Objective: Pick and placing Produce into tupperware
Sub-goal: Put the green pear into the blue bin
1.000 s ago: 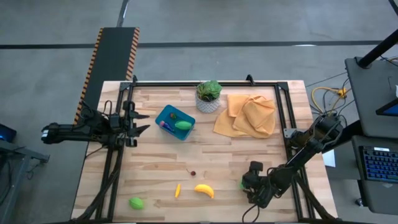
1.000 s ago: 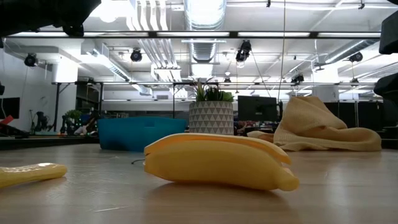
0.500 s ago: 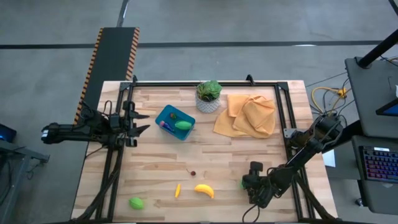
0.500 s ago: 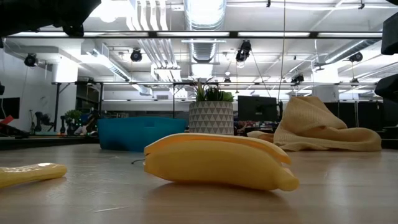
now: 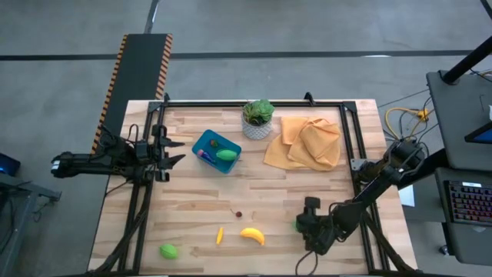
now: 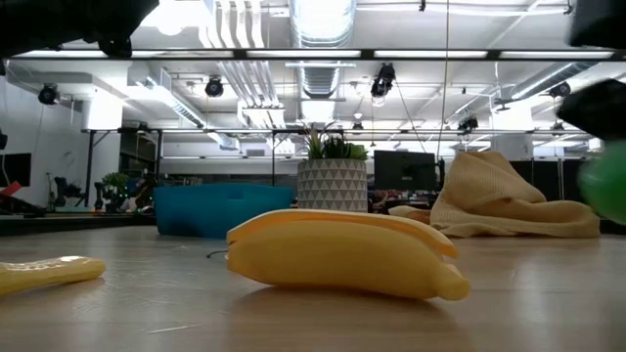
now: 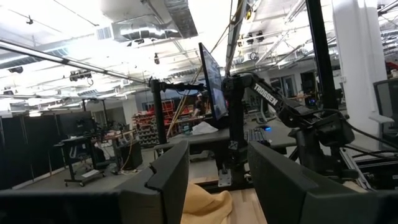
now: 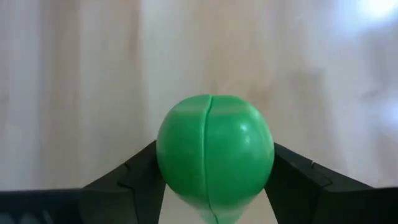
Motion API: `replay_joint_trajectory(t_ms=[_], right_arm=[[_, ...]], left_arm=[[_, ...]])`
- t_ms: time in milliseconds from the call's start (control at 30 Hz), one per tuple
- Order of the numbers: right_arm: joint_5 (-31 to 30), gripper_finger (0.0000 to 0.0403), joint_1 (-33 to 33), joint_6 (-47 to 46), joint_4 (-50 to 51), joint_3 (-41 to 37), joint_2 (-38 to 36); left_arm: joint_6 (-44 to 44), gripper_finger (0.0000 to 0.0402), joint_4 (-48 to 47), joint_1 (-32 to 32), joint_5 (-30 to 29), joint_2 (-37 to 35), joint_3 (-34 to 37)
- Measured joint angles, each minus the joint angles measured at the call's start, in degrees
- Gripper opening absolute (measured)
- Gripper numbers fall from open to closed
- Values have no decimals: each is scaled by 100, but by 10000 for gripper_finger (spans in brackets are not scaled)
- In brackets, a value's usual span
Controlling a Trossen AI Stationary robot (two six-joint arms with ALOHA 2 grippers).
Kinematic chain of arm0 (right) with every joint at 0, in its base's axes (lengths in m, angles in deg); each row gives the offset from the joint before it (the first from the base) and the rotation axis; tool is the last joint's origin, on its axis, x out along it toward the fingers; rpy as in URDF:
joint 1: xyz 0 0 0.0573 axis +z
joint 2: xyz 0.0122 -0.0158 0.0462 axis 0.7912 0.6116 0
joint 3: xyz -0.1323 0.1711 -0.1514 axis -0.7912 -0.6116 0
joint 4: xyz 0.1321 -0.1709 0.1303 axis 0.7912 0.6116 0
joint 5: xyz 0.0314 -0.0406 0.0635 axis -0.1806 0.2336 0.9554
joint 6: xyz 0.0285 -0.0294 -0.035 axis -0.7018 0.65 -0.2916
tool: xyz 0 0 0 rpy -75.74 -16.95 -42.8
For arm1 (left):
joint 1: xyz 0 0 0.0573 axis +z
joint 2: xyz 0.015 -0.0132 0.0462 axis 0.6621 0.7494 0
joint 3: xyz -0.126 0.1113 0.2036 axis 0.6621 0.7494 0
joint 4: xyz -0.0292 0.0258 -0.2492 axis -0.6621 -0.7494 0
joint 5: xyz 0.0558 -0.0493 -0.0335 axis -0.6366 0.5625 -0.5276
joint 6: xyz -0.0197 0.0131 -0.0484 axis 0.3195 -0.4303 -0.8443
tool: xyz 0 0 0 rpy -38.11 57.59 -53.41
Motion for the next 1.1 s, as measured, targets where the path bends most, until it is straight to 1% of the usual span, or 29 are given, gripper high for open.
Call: replay_joint_trajectory(t_ms=[133, 233, 367, 533, 633, 833, 967, 1100], right_arm=[[-741, 219, -271, 423, -5, -8, -173], [-1031, 219, -552, 811, -62, -11, -292], [-1150, 219, -1006, 1553, -503, -13, -442], [-1097, 219, -1659, 2767, -1622, -15, -466], [-772, 219, -2077, 3463, -2400, -15, -466], [349, 219, -2940, 4584, -3999, -15, -449], [1080, 219, -3505, 4938, -4732, -17, -370], [1775, 219, -4012, 5035, -5400, -18, -195]], left_arm=[[0, 151, 9, -1, 0, -4, -1], [2, 151, 32, -1, 2, -9, 0], [1, 151, 42, -1, 2, -9, 1], [-153, 151, 115, -1, 4, -7, -1], [-154, 151, 124, -1, 2, -12, -1], [-155, 151, 124, -1, 2, -11, -1], [-155, 151, 121, -1, 3, -13, -1], [-166, 151, 120, -1, 4, -9, 1]])
